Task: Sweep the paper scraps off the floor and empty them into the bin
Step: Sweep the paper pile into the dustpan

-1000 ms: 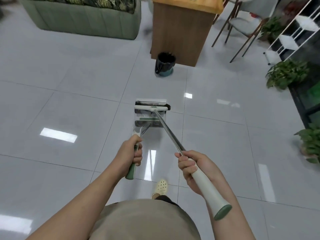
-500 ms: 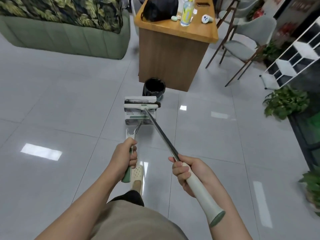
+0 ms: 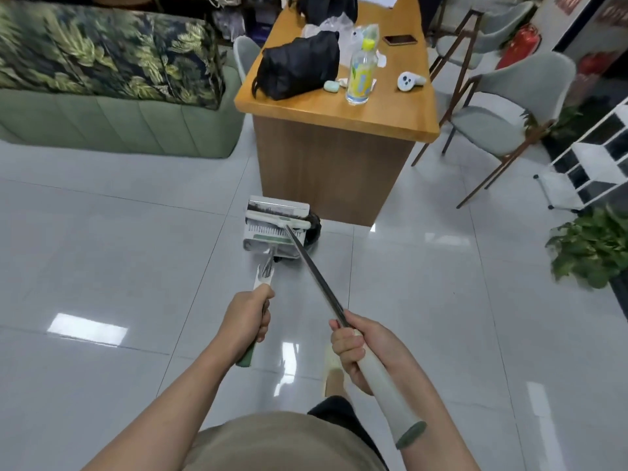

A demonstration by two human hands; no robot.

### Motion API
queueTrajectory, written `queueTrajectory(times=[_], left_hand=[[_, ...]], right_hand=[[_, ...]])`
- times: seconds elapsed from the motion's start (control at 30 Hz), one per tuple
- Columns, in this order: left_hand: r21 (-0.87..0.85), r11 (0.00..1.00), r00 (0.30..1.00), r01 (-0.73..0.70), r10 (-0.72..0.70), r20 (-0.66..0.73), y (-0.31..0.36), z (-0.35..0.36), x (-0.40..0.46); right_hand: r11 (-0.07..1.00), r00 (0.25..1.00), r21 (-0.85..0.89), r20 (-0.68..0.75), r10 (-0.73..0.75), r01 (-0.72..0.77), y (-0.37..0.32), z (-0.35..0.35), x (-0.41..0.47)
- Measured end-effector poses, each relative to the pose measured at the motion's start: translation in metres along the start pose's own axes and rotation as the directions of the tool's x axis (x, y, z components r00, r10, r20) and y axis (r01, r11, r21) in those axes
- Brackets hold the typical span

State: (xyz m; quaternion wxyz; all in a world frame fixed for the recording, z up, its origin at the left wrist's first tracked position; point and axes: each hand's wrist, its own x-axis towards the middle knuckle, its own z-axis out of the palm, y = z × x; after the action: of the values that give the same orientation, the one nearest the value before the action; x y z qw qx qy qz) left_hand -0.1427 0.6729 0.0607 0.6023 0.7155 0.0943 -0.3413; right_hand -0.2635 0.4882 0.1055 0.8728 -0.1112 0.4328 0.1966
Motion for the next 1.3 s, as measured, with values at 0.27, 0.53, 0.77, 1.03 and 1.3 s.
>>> queueTrajectory(times=[0.27,0.53,0.77,1.03,1.3], left_hand=[[-0.115,0.986,0.99,0.124,-0.131,-0.053,0.079,0.066,0.089],[-0.35,0.885,0.952,0.306,-0.289,0.104,0.117,0.075,0.125],[-0.631,0.559,0.841,0.538,-0.407,0.357,0.129,0.058,0.153],[-0.845,0.05,0.817,0.533,-0.293,0.497,0.12,0.053,0.207],[-0.921,-0.069,0.817,0.384,-0.438,0.374,0.124,0.024,0.256]], right_hand=[[0.991,0.993,-0.061,-0.03,0.114,-0.116,-0.173,0.027,0.017],[0.972,0.978,-0.132,-0.098,0.184,-0.196,-0.262,0.046,0.018],[0.974,0.977,-0.144,-0.148,0.153,-0.175,-0.262,0.069,0.024],[0.975,0.959,-0.132,-0.246,0.14,-0.176,-0.242,0.089,0.036],[0.982,0.95,-0.084,-0.279,0.138,-0.168,-0.23,0.091,0.036]])
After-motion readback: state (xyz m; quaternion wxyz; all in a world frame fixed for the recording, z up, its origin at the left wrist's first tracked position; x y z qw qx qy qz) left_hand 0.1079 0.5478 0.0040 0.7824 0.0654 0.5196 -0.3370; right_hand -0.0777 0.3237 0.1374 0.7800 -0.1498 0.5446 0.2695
